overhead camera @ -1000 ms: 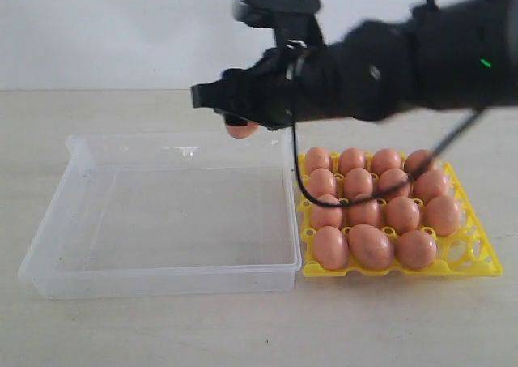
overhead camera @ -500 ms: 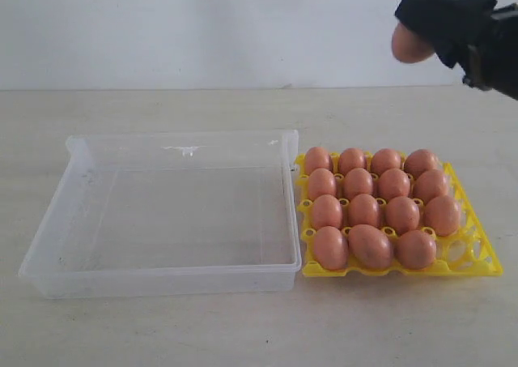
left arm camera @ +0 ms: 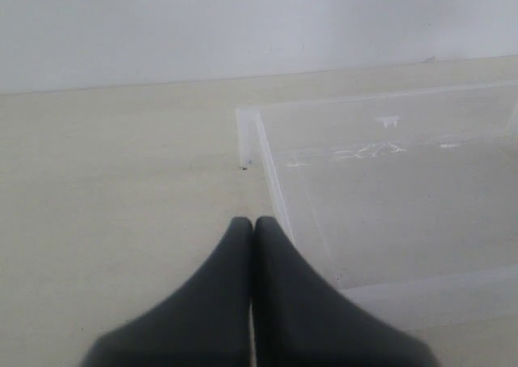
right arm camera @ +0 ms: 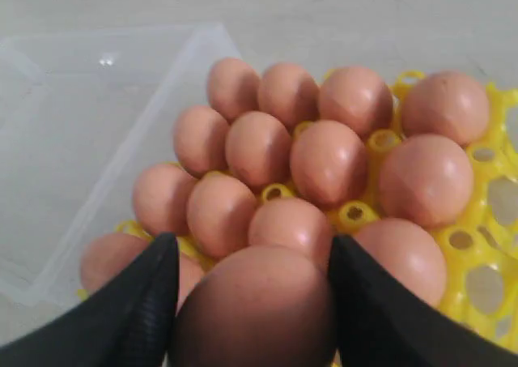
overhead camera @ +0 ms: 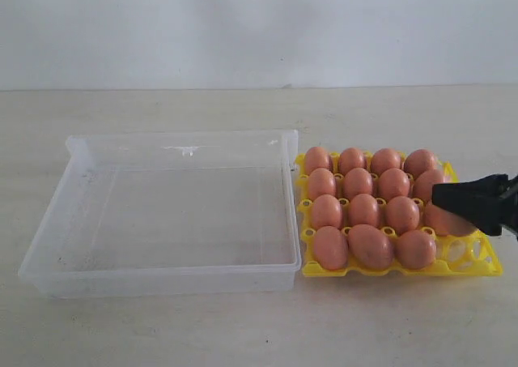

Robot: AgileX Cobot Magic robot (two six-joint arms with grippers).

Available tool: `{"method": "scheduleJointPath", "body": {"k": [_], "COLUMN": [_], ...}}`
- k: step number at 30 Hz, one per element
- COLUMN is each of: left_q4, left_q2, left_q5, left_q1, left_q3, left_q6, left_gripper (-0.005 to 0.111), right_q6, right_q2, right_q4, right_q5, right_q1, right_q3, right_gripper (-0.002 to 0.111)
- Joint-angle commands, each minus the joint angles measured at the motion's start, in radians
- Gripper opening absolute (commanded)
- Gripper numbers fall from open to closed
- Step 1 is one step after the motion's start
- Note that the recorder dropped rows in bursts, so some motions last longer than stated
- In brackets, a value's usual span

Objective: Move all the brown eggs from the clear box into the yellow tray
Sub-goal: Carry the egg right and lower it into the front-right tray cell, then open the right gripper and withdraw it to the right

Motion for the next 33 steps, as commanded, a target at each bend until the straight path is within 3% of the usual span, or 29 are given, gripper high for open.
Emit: {"method": "scheduleJointPath", "body": {"k": [1,6,13,23,26,29,33], "left_q4": [-0.007,-0.007,-0.012,-0.014,-0.014,-0.014,-0.014], "left_q2": [-0.002,-0.002,-0.002,-0.002,-0.002,-0.002,-0.002], "left_q5": [-0.002,-0.002,-0.002,-0.002,-0.002,-0.002,-0.002], "left_q1": [-0.003,-0.003,-0.003,-0.003,-0.003,-0.003,-0.003], "left_q3": [-0.003,-0.003,-0.003,-0.003,-0.003,-0.003,-0.003], "left_q6": [0.003,0.003,0.003,0.003,0.003,0.003,0.003], "left_gripper": [-0.004,-0.004,-0.004,-0.004,-0.004,-0.004,-0.004], "right_q6": [-0.011,-0.107,-0.313,-0.433,-0.443,-0.453,-0.453], "right_q2": [-0.004,-0.004,0.044,0.044,0.044,0.044,0.044], "right_q4": [0.033,0.125,0.292,0.415,0.441,0.464,0.502], "right_q5": [0.063,0.114,0.326,0.356,0.354,0.349,0.347], "right_q1": [-0.005,0.013,0.197,0.197,0.197,0.197,0.199], "right_q3": [0.033,0.037,0.037,0.037,0.037,0.037,0.037], "right_gripper": [0.000,0.000,0.000,0.000,0.012,0.037,0.049]}}
